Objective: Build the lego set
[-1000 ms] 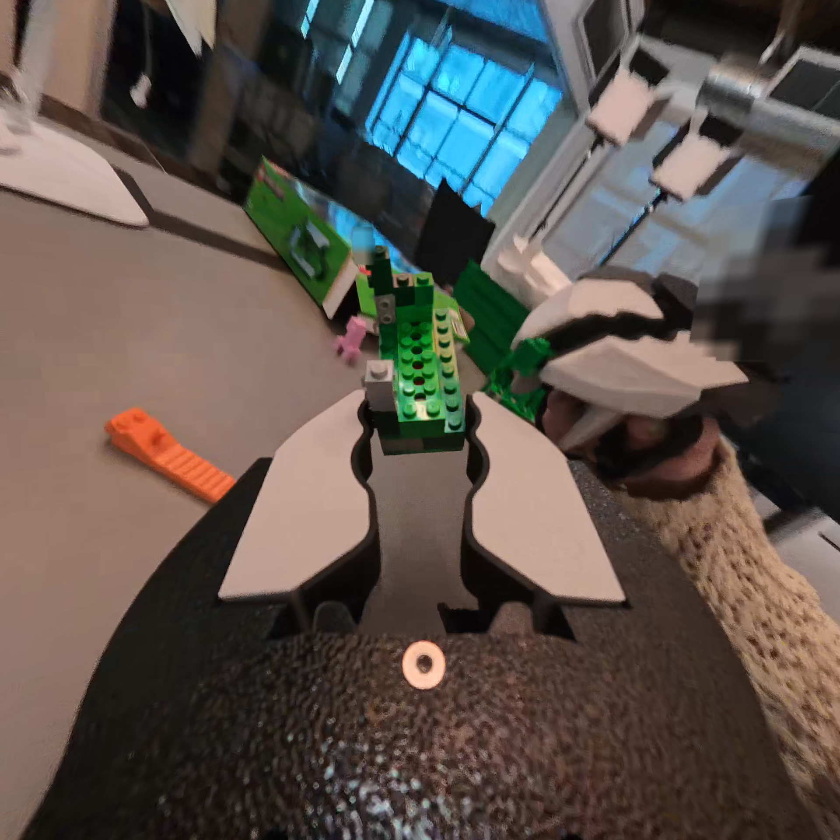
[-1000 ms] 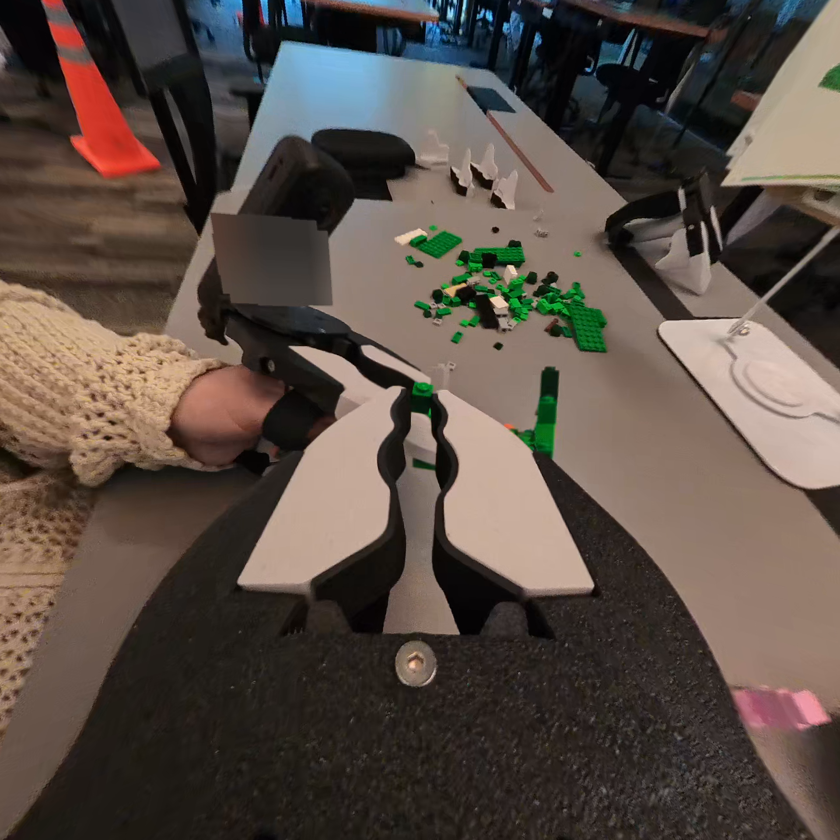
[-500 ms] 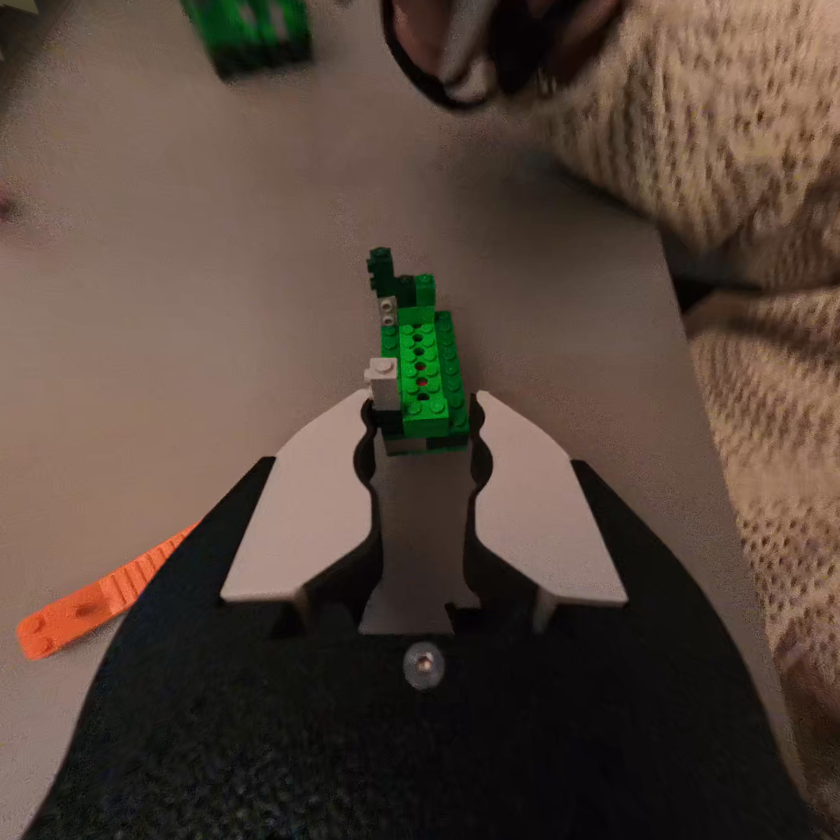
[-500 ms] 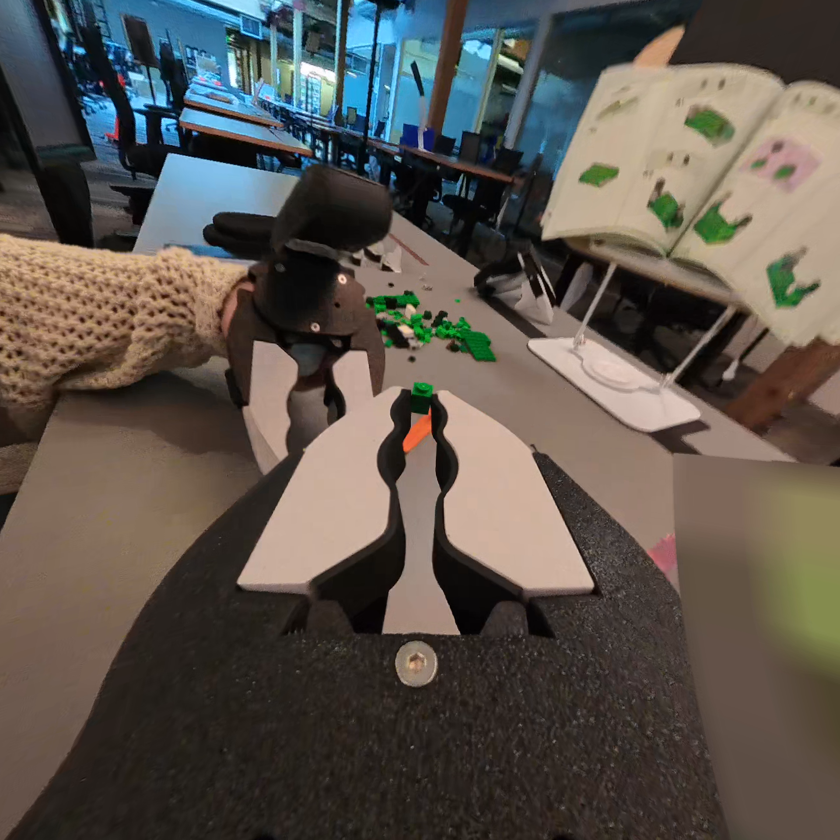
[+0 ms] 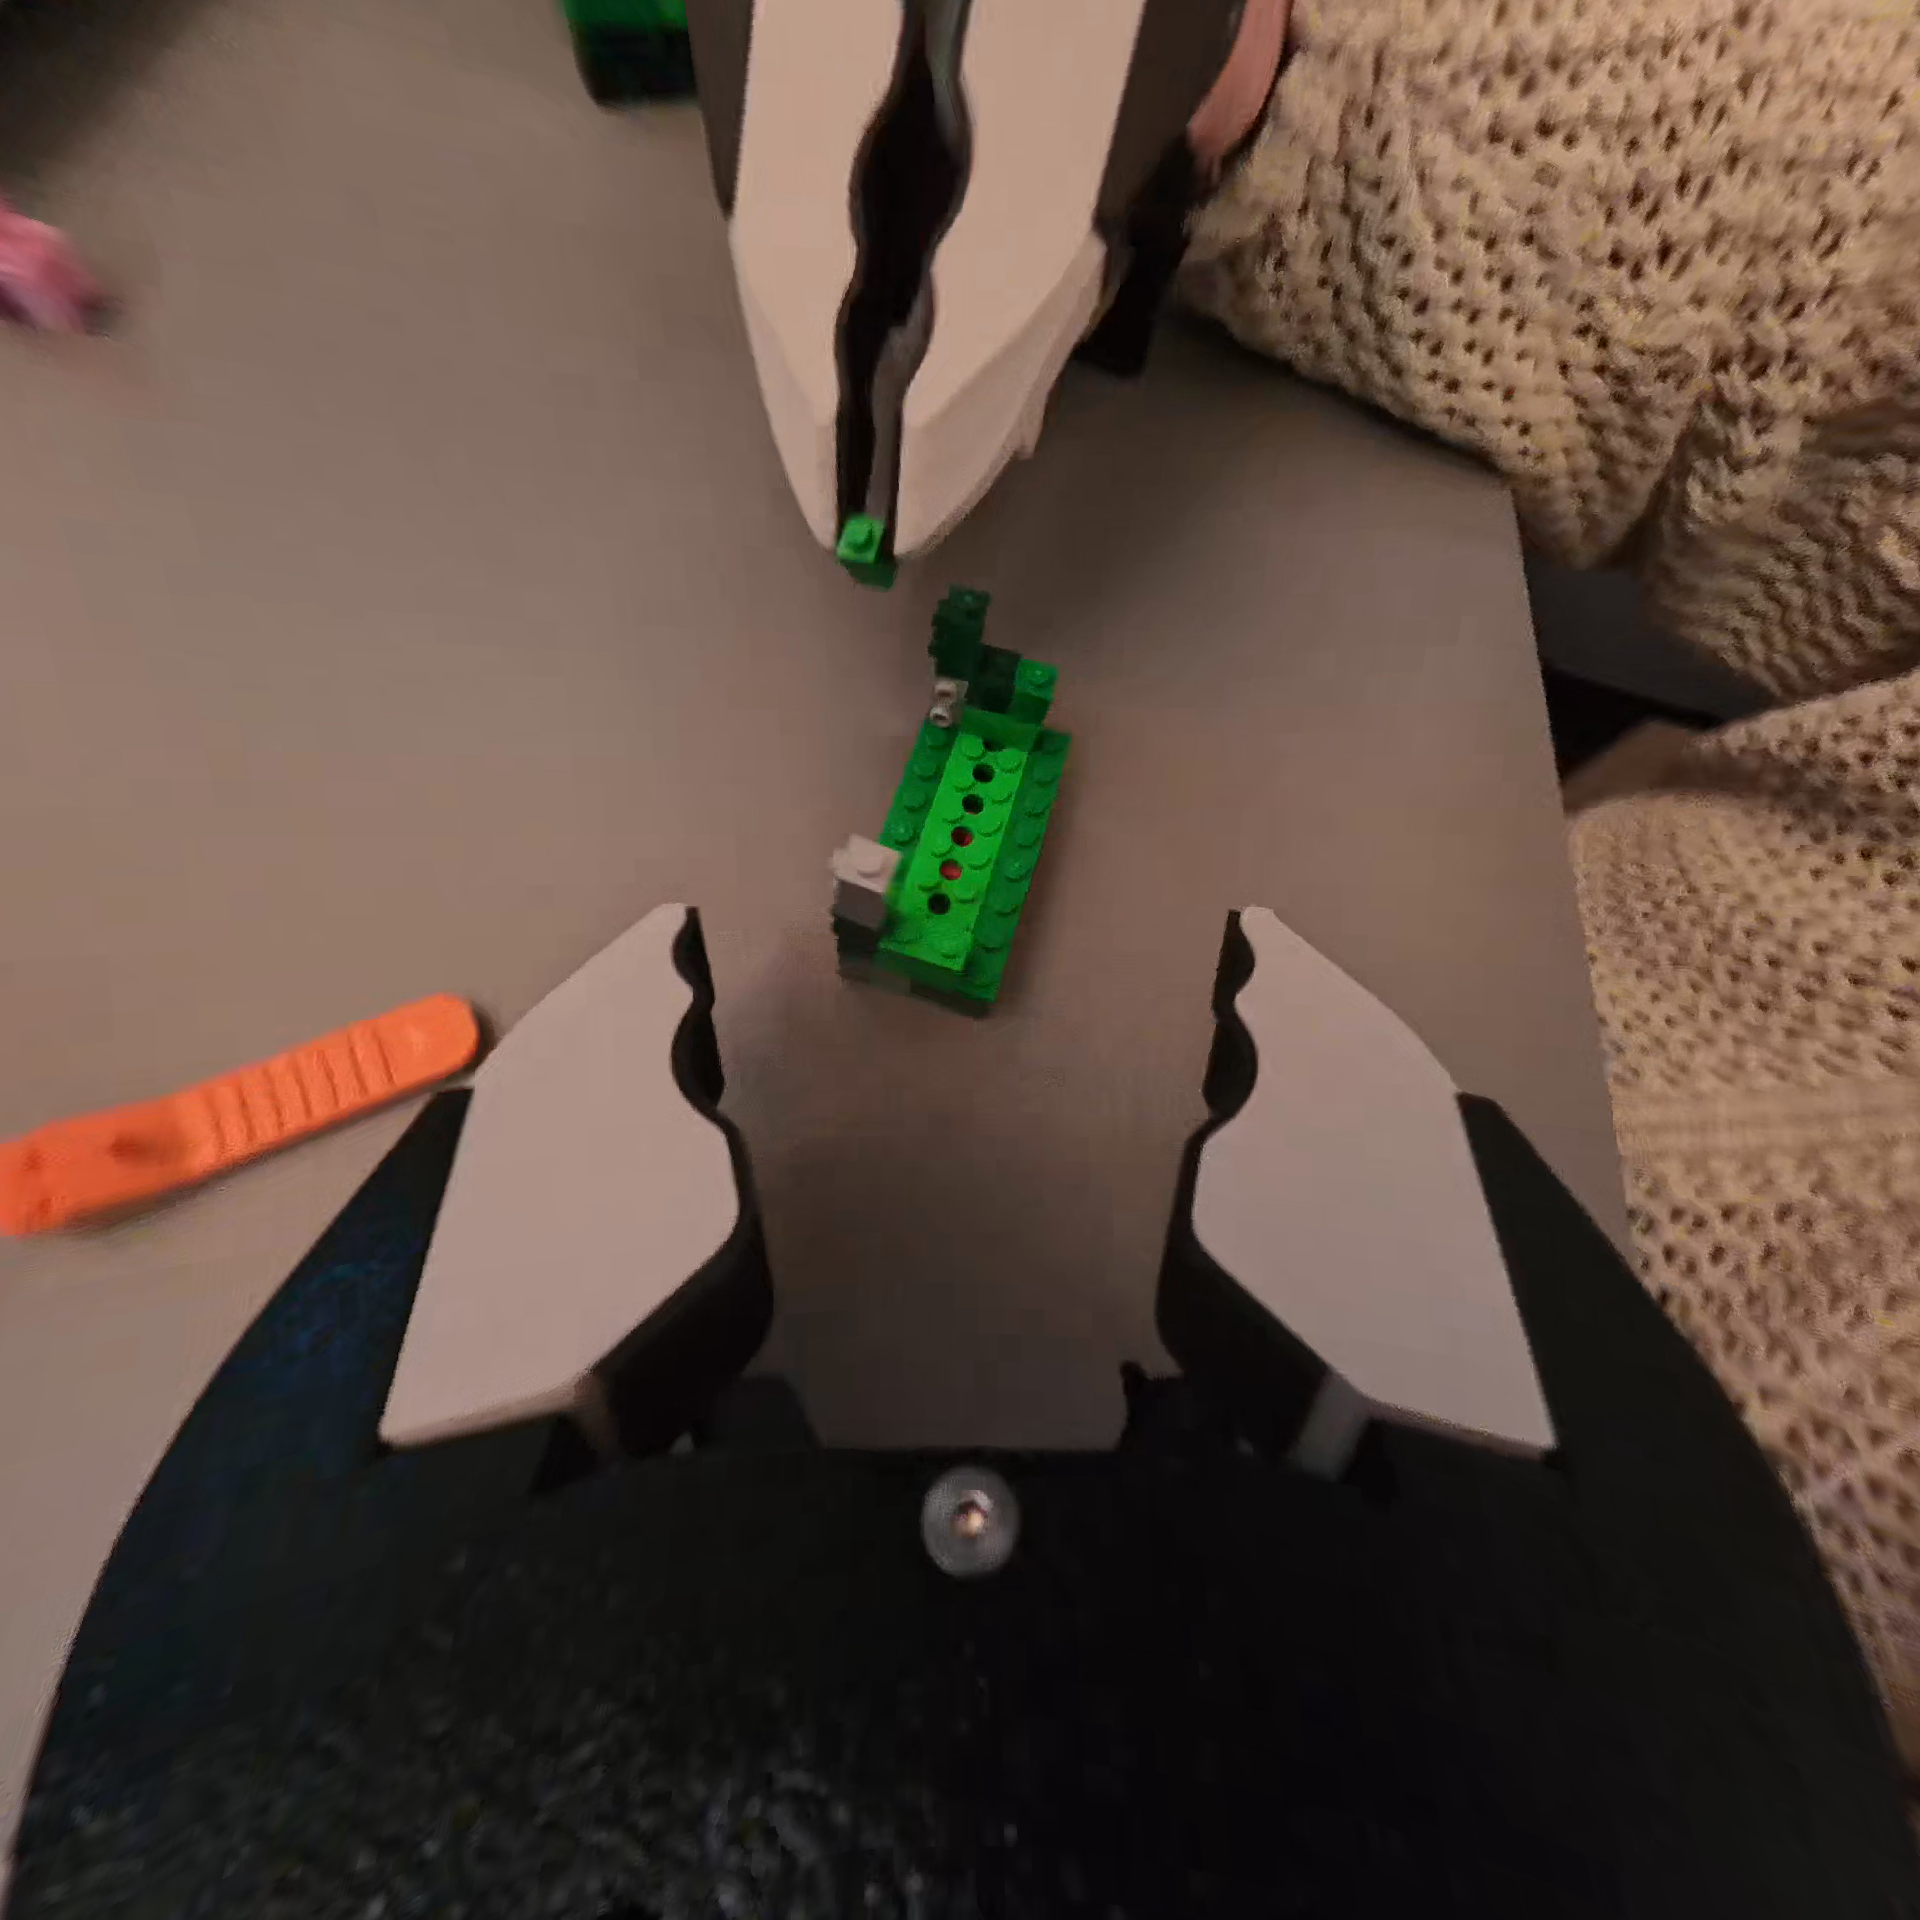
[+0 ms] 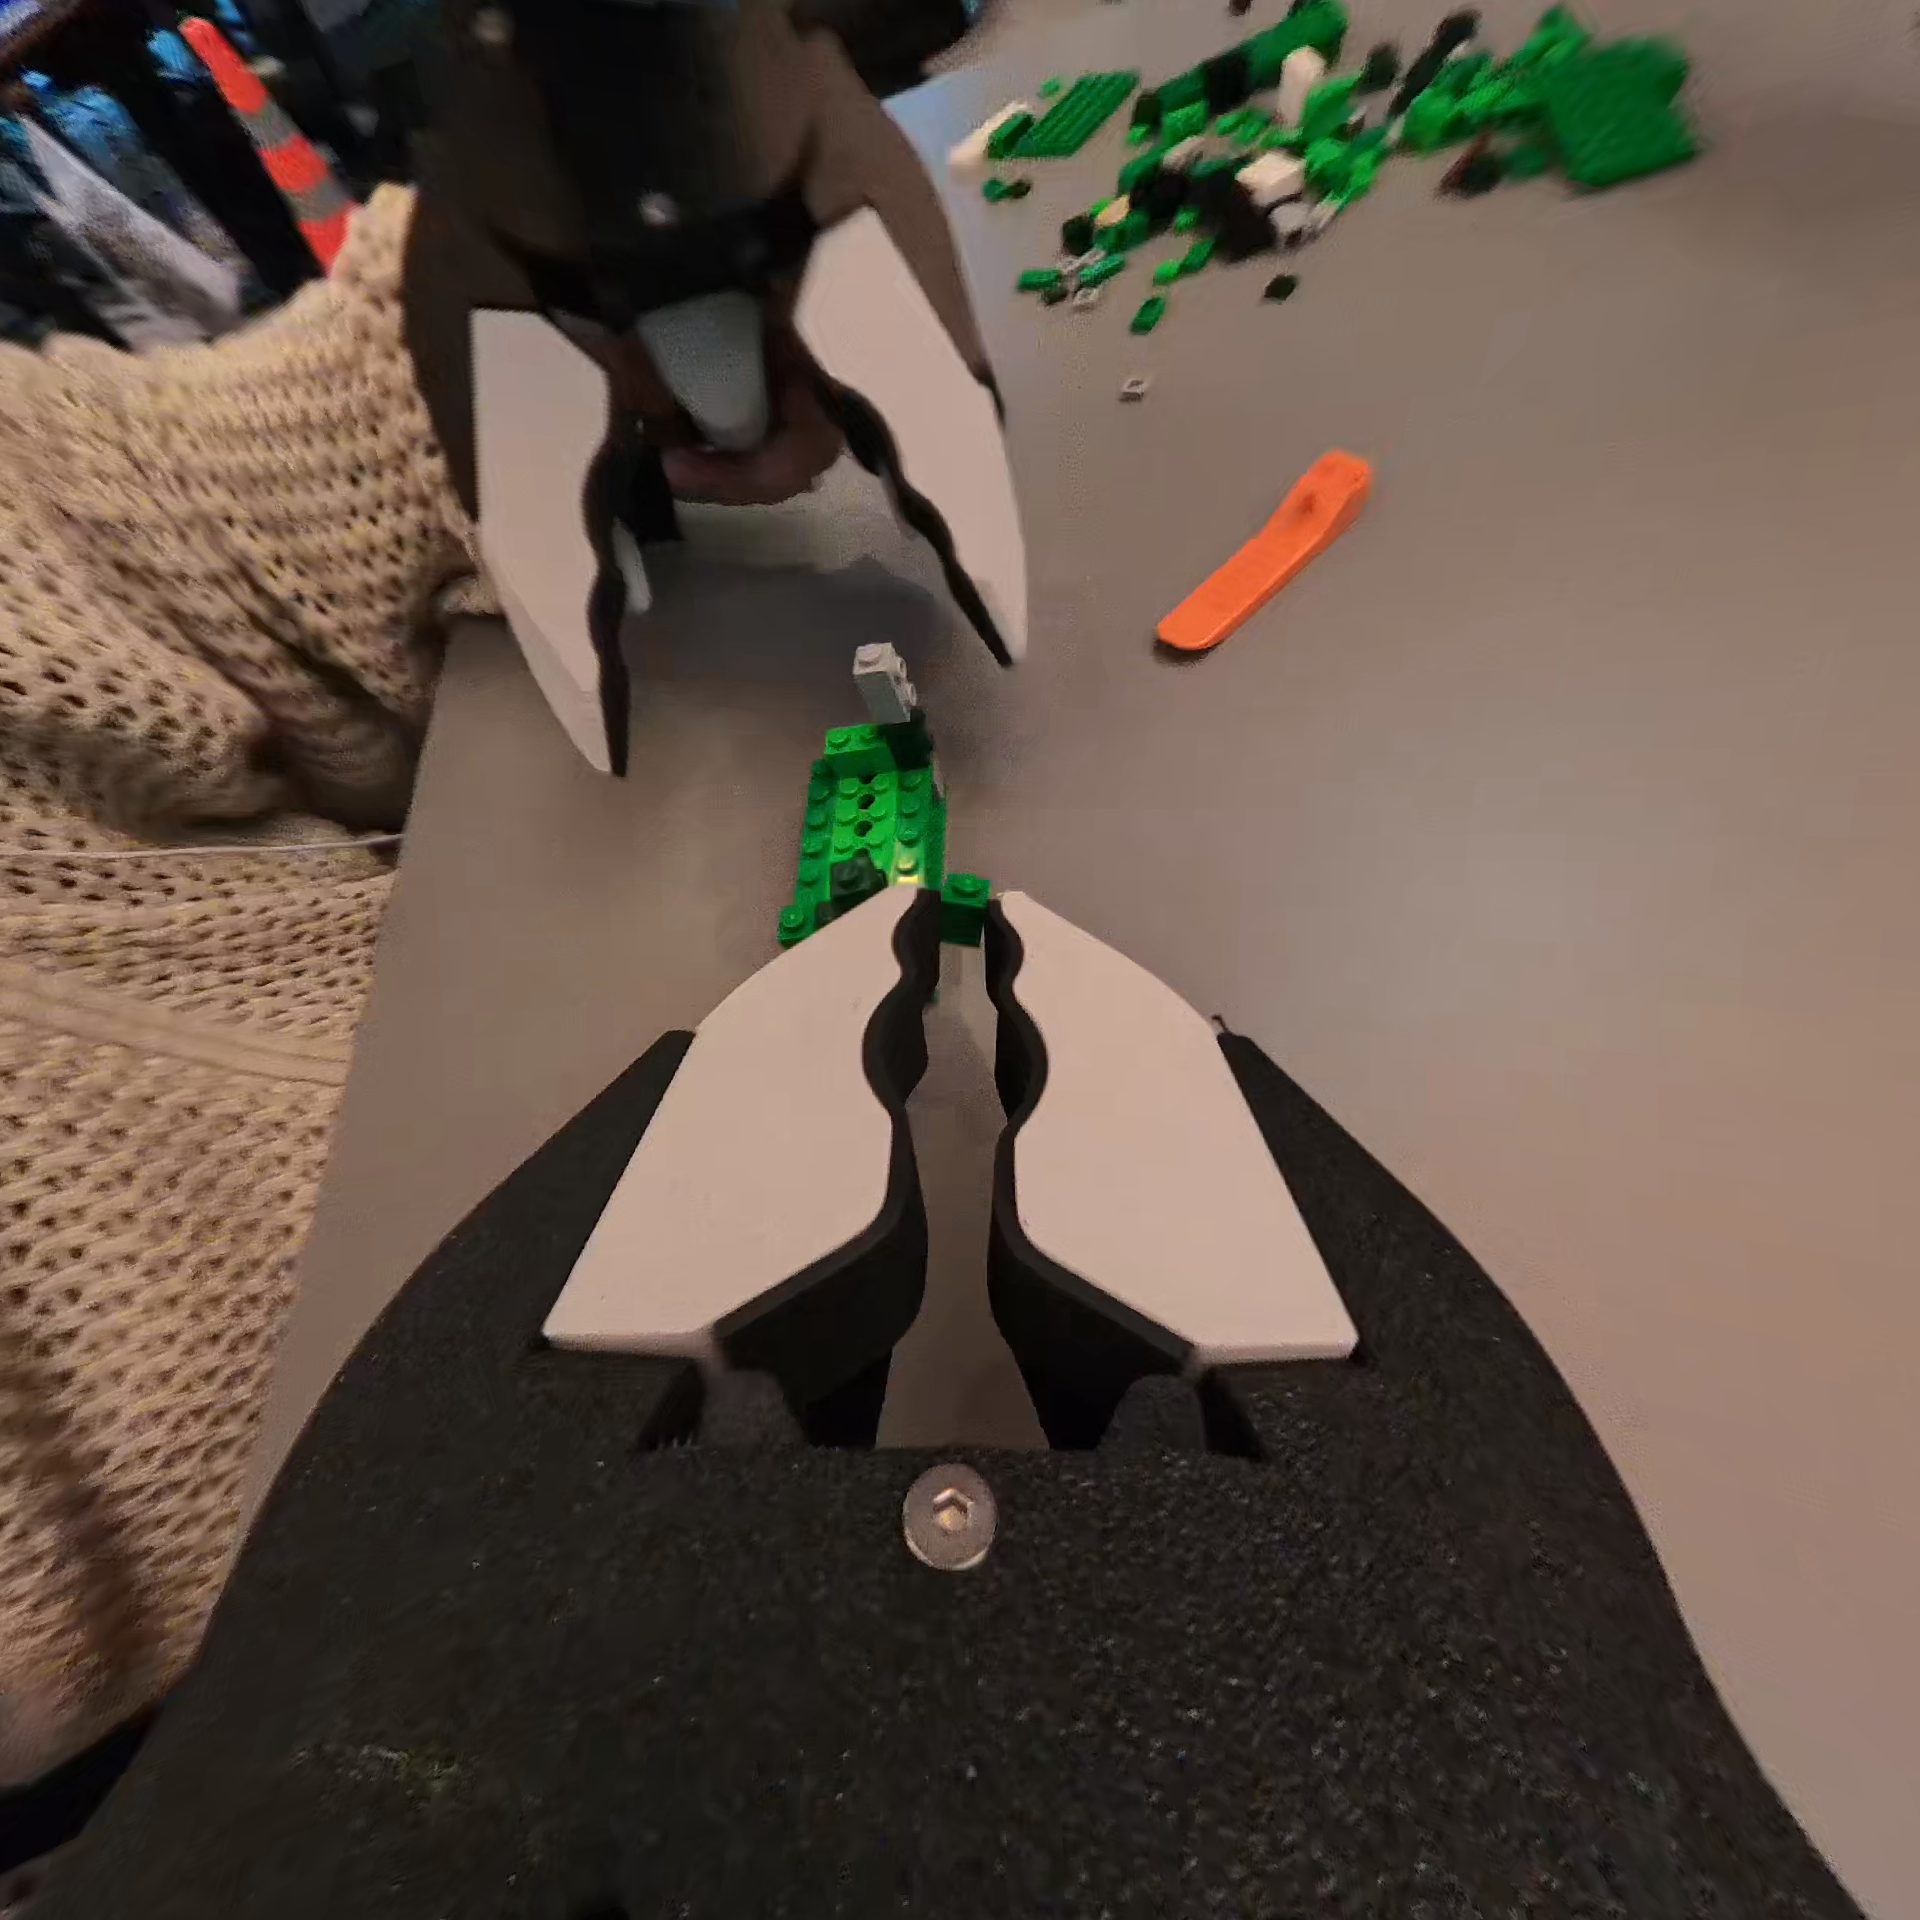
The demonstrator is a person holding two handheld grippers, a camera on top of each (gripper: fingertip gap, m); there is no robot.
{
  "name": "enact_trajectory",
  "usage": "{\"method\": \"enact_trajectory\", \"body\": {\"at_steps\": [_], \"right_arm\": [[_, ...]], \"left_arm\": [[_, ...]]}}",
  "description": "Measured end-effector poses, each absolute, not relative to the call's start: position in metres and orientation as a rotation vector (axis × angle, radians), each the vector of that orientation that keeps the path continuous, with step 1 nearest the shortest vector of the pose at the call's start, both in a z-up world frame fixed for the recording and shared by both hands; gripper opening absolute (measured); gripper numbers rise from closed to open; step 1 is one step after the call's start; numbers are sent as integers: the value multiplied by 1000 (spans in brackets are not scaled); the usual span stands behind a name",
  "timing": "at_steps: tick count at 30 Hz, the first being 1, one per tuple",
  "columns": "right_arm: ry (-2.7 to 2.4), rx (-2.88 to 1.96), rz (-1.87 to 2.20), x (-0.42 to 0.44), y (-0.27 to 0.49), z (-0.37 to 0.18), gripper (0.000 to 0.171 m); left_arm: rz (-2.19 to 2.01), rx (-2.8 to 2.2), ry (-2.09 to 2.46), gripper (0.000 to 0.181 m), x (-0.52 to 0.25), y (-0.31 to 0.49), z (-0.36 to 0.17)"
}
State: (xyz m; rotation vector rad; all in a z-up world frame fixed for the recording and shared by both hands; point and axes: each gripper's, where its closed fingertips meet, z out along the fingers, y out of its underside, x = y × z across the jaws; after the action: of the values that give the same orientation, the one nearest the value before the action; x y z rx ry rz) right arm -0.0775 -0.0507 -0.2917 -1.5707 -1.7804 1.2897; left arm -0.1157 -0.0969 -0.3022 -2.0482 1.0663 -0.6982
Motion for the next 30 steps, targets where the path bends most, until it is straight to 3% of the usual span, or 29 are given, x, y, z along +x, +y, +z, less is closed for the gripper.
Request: {"method": "enact_trajectory", "body": {"at_steps": [5, 13, 24, 30], "right_arm": [[-1877, -1686, 1430, -84, -54, -304, 8], [-2089, -1666, 1508, -82, -91, -314, 8], [-1772, -1422, 1703, -82, -76, -272, 8], [-1693, -1349, 1641, -86, -66, -264, 8]], "left_arm": [[-533, -2021, 706, 79, -114, -119, -290], [-345, -2214, 534, 98, -103, -122, -329], [-267, -2244, 605, 98, -103, -109, -338], [-235, -2200, 643, 75, -103, -103, -334]]}}
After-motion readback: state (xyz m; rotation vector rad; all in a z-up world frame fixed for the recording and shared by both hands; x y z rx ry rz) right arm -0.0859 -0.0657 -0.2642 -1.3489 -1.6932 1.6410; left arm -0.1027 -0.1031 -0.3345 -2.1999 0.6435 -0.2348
